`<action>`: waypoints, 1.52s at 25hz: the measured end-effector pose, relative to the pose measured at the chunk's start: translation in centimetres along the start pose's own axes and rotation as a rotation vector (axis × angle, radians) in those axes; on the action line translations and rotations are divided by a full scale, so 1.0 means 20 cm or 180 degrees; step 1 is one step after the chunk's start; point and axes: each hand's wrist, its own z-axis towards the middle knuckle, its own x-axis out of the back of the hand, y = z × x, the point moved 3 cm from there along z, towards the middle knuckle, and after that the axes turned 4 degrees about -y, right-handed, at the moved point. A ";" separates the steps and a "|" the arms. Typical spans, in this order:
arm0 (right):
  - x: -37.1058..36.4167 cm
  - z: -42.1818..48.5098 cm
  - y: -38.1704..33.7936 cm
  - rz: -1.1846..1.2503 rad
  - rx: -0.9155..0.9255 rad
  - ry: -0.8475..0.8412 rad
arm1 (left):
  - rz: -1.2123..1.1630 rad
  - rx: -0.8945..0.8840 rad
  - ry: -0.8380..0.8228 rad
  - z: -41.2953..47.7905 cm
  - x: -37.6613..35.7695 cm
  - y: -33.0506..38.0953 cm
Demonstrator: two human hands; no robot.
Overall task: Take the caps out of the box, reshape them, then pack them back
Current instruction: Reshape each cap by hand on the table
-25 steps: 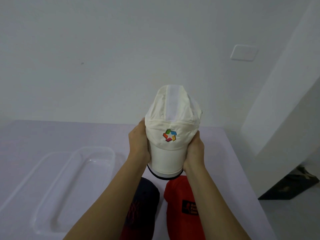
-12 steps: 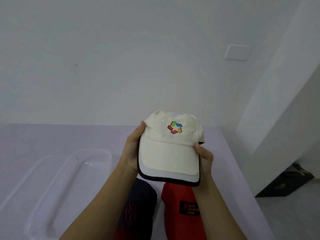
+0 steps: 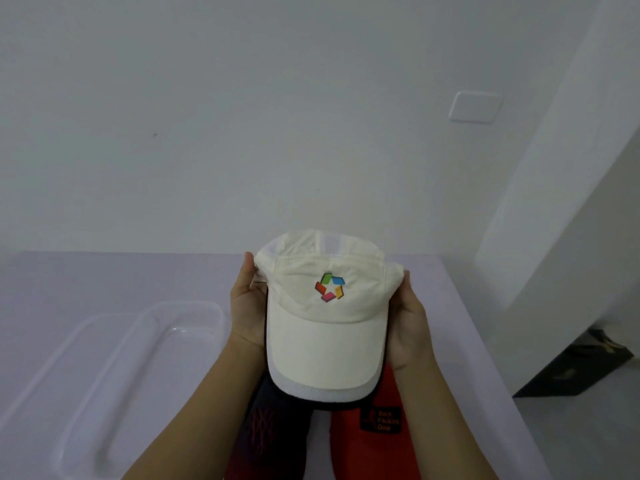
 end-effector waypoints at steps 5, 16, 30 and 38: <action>0.14 0.02 -0.03 -0.0739 -0.0271 0.0678 | 0.1639 0.1073 0.0735 0.00 0.17 -0.02; 0.16 0.01 -0.04 -0.1763 0.0747 0.1012 | 0.2301 0.0575 -0.0126 -0.02 0.10 -0.06; 0.09 -0.02 -0.18 -0.3923 0.0978 0.0697 | 0.4197 -0.0236 0.0011 0.02 0.05 0.05; 0.09 -0.03 -0.15 -0.4420 0.1362 0.0694 | 0.5403 -0.0680 -0.0319 0.00 -0.04 0.04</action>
